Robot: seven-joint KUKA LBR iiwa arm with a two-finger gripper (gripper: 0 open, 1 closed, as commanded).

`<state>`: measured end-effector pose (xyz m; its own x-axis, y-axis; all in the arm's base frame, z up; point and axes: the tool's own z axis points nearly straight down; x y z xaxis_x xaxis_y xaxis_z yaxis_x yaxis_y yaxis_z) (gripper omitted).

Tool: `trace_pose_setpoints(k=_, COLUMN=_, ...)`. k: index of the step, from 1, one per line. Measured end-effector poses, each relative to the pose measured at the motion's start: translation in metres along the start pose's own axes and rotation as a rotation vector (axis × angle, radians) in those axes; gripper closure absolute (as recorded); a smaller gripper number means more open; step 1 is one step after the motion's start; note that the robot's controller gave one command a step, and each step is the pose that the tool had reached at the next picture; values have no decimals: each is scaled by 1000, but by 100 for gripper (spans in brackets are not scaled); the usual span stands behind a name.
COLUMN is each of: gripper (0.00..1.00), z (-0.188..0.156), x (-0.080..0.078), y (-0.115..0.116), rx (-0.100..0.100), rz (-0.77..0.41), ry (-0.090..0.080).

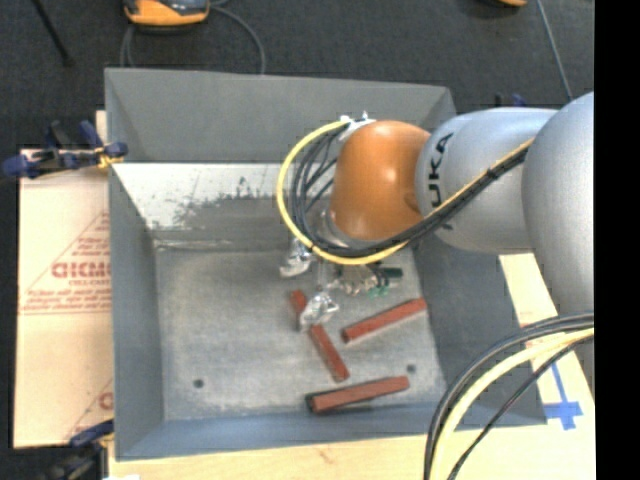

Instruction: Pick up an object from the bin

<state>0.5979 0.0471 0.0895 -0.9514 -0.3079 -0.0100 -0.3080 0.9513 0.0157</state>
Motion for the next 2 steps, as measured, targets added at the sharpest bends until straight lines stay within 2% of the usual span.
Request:
trace_pose_setpoints(k=1, gripper=100, z=2, x=-9, y=11, rx=9, rz=-144, ry=6)
trace_pose_setpoints(k=2, gripper=100, z=-25, x=-8, y=13, rx=13, rz=-237, ry=11)
